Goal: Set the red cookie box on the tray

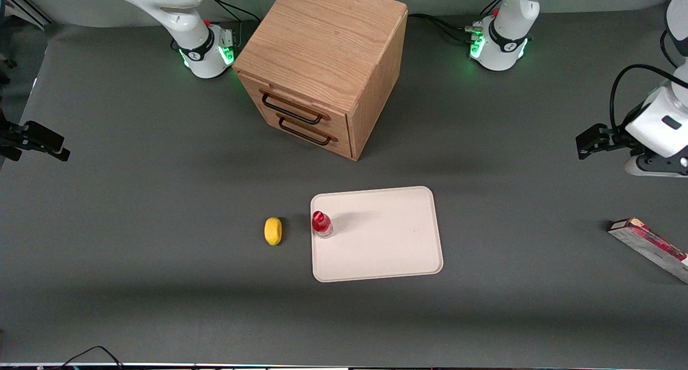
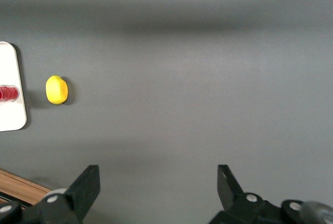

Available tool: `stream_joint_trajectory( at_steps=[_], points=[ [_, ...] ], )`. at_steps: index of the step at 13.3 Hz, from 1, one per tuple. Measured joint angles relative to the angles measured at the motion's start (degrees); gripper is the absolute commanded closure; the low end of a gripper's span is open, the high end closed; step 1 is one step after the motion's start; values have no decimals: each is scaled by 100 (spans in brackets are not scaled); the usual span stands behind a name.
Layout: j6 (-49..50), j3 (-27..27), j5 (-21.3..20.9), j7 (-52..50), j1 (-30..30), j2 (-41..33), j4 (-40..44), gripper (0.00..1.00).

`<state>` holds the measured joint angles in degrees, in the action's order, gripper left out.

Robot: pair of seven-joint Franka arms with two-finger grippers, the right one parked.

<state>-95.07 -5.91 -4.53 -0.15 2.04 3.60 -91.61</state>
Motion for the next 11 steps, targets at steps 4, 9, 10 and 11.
stream_joint_trajectory(
  at_steps=[4, 9, 10, 11],
  points=[
    [-36, 352, -28, 2, 27, 267, 185, 0],
    [-423, 934, -27, 23, 274, 781, 404, 0],
    [-622, 958, -25, 24, 470, 903, 408, 0],
    [-872, 972, -20, 25, 711, 1057, 411, 0]
  ],
)
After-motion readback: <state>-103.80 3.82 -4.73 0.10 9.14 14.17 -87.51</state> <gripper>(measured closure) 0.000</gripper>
